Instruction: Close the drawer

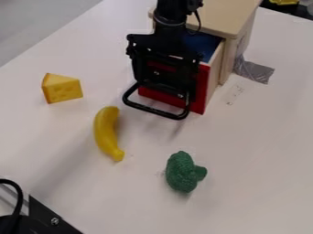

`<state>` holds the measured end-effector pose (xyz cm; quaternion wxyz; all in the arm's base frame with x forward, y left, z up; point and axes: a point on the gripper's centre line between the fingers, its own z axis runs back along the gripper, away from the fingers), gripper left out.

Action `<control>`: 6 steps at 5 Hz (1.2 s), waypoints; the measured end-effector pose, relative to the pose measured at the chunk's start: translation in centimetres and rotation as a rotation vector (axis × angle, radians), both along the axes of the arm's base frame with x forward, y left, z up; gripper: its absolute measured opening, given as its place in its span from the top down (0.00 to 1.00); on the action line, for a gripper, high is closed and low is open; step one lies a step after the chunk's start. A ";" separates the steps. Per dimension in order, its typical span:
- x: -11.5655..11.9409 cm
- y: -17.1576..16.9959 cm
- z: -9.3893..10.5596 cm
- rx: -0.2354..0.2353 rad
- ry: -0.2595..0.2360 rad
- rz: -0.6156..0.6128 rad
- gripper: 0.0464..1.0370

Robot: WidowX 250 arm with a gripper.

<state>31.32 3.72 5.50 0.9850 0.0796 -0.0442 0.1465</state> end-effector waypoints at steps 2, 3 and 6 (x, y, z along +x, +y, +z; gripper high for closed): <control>2.3 0.6 0.1 0.014 0.008 0.013 0.04; 3.3 0.8 0.0 0.022 -0.011 0.009 0.04; 6.0 2.0 0.1 0.021 -0.007 0.036 0.04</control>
